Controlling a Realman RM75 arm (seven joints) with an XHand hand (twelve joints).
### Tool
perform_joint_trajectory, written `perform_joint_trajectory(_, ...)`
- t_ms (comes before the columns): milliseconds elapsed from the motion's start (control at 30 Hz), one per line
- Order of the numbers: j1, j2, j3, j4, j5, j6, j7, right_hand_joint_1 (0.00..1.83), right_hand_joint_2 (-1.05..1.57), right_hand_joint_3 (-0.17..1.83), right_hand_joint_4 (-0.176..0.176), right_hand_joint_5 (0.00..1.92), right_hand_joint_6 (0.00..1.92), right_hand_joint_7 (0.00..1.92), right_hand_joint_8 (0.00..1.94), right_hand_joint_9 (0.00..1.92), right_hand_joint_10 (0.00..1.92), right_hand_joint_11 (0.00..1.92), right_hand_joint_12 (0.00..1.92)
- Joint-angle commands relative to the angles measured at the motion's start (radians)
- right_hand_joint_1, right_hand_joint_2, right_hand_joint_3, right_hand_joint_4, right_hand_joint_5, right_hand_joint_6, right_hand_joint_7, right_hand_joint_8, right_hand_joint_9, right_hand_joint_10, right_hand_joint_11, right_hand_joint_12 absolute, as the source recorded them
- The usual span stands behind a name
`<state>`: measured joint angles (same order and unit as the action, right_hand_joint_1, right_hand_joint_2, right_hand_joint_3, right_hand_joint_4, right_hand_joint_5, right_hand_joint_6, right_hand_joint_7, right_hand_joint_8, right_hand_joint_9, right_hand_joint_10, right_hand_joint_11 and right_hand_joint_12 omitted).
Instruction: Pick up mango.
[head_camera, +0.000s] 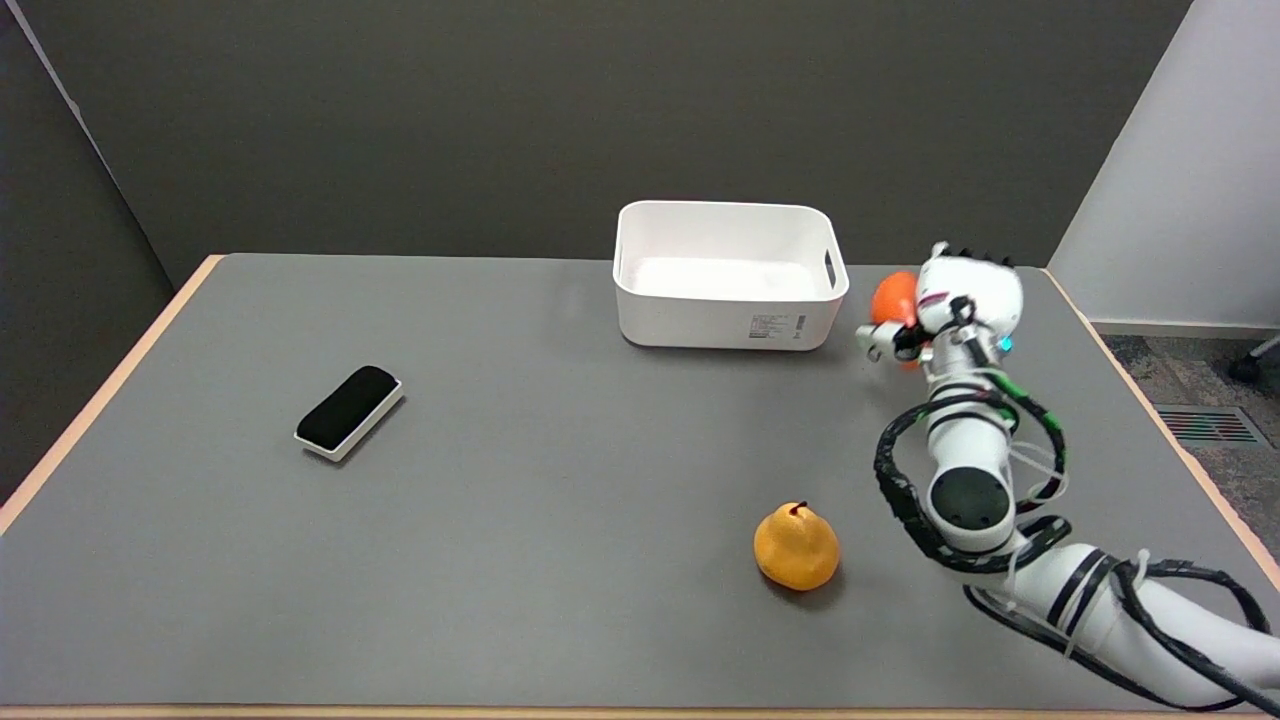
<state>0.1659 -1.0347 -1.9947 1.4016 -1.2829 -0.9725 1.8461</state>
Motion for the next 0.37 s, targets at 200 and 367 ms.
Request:
perform_joint_trajectory(200, 0.195, 0.057, -0.08, 0.06, -0.226, 0.043, 0.069, 1.15, 1.3, 0.11, -0.176, 0.37, 1.57, 0.75, 1.57, 0.82, 1.43, 0.76, 1.88)
perform_joint_trajectory(367, 0.36, -0.025, -0.185, -0.103, -0.226, 0.187, 0.122, 1.17, 1.23, 0.13, -0.176, 0.63, 1.49, 0.69, 1.51, 0.83, 1.37, 0.77, 1.88)
